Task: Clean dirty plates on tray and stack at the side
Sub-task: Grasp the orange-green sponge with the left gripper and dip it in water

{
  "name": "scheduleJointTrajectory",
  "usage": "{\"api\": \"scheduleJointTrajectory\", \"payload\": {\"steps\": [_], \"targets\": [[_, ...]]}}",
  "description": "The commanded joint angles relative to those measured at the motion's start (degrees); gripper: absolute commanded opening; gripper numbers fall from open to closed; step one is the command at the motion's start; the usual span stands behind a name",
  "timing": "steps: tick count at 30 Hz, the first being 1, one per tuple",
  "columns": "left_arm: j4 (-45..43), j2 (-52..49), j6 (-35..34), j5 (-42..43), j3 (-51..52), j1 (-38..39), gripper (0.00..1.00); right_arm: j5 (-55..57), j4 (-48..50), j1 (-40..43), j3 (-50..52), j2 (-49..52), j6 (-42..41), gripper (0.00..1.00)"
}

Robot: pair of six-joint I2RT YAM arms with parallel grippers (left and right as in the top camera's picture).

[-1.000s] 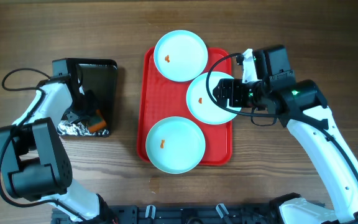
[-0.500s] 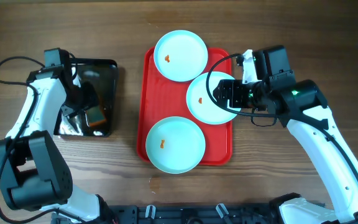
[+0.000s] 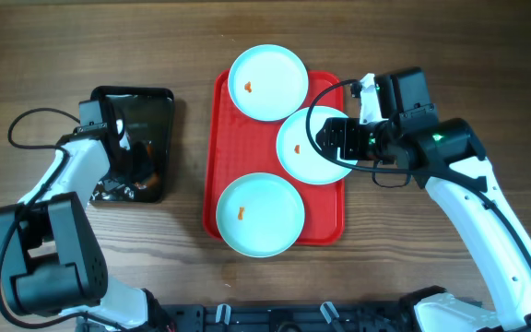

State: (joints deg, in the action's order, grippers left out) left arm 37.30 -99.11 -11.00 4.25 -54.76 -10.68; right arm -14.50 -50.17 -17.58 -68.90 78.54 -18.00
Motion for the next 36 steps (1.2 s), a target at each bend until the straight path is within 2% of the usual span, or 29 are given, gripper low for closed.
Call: {"api": "scheduleJointTrajectory", "payload": {"steps": [1,3,4,5,8,10,14,20,23,24,27,29,30,36], "targets": [[5.40,2.32,0.37,0.20,-4.22,-0.07,0.04,0.50,-0.02,-0.24,0.02,0.44,-0.63,0.89],[7.39,3.96,0.35,0.22,-7.50,-0.04,0.04,-0.42,-0.02,-0.24,0.02,0.44,-0.66,0.89],[7.85,4.79,0.35,0.20,-8.79,-0.04,0.10,-0.52,-0.02,-0.24,0.02,0.44,-0.66,0.89],[7.87,5.64,0.35,0.22,-9.62,-0.04,0.38,-0.52,-0.02,-0.24,0.02,0.44,-0.66,0.89],[6.97,7.23,0.35,-0.31,-9.88,-0.07,0.59,-0.52,-0.02,-0.24,0.02,0.44,-0.66,0.89],[7.08,7.19,0.35,-1.11,-9.84,-0.04,0.63,-0.52,-0.02,-0.24,0.02,0.44,-0.66,0.89],[6.93,5.68,0.35,-2.64,-9.68,-0.04,0.64,-0.52,-0.04,-0.24,0.02,0.44,-0.63,0.89],[4.74,-0.22,0.35,-4.55,-9.22,-0.04,0.64,-0.52,-0.07,-0.24,0.02,0.44,-0.63,0.89],[2.01,-4.33,0.33,-4.00,-8.98,-0.04,0.59,-0.52,-0.04,-0.24,0.02,0.44,-0.66,0.89],[1.40,-5.86,0.31,-3.43,-8.98,-0.04,0.56,-0.52,-0.07,-0.24,0.02,0.44,-0.66,0.89],[0.98,-8.70,0.33,-2.01,-8.98,-0.04,0.37,-0.55,-0.24,-0.24,0.02,0.44,-0.66,0.89],[1.42,-9.46,0.35,-1.92,-8.98,-0.04,0.06,-0.52,-0.44,-0.24,0.02,0.44,-0.66,0.89],[1.79,-9.44,0.39,-1.97,-9.01,-0.04,0.04,-0.52,-0.48,-0.24,0.02,0.44,-0.66,0.89],[8.33,-5.51,4.66,-1.99,-12.04,-0.04,0.04,-0.52,-0.50,-0.24,0.02,0.44,-0.63,0.89]]}}
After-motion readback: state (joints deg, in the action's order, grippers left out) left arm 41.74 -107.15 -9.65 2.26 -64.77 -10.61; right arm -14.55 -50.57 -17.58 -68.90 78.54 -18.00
